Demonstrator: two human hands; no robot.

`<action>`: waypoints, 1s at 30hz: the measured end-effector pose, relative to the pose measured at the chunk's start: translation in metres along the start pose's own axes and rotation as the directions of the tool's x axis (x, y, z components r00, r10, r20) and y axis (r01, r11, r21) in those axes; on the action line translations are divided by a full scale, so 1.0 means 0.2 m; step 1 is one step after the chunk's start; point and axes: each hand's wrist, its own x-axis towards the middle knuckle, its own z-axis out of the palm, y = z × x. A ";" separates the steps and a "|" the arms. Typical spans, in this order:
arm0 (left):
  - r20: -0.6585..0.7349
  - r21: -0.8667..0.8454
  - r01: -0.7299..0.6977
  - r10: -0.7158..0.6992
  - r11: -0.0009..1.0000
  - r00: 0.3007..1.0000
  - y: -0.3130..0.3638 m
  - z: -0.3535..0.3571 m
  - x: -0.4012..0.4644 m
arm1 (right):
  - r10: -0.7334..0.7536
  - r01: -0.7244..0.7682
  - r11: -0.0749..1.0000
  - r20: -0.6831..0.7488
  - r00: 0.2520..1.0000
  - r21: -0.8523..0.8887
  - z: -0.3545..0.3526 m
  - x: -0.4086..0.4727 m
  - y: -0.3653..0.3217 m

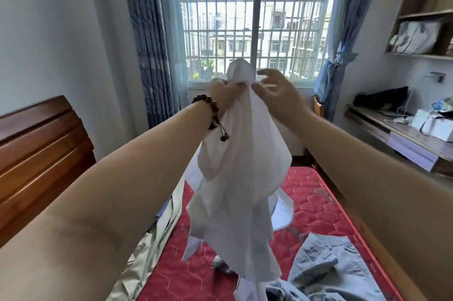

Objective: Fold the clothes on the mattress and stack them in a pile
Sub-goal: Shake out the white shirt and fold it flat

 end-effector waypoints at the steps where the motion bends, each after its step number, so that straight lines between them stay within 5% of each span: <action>1: -0.025 -0.040 0.030 -0.031 0.999 0.999 0.02 -0.01 0.02 | -0.036 0.034 0.998 -0.045 0.998 -0.057 -0.01 -0.07 0.05; 5: -0.065 -0.058 0.101 -0.105 0.993 0.992 0.08 -0.02 0.09 | -0.072 0.060 0.991 -0.096 0.993 -0.120 0.10 -0.41 0.25; 13: -0.126 -0.084 0.053 -0.063 0.995 0.990 0.13 0.01 0.12 | 0.253 -0.253 0.968 0.048 0.966 -0.013 0.31 -0.44 0.40; 16: -0.028 0.158 0.027 -0.023 0.987 0.999 0.05 -0.08 0.12 | 0.270 -0.275 0.939 0.049 0.962 0.207 0.24 -0.32 0.37; 19: 0.074 0.490 -0.103 0.076 0.865 0.994 -0.06 -0.15 0.05 | 0.267 -0.269 0.912 0.049 0.963 0.310 0.15 -0.15 0.30; 23: 0.253 0.293 -0.429 0.364 0.854 0.897 -0.22 -0.10 -0.20 | 0.241 -0.269 0.921 0.133 0.961 0.281 0.12 0.03 0.20; 26: 0.345 0.319 -0.529 0.423 0.787 0.838 -0.36 -0.03 -0.35 | 0.262 -0.326 0.906 0.247 0.933 0.269 0.12 0.09 0.18; 30: 0.162 0.317 -0.535 0.511 0.783 0.844 -0.43 0.08 -0.37 | 0.299 -0.402 0.865 0.334 0.894 0.302 0.11 0.11 0.19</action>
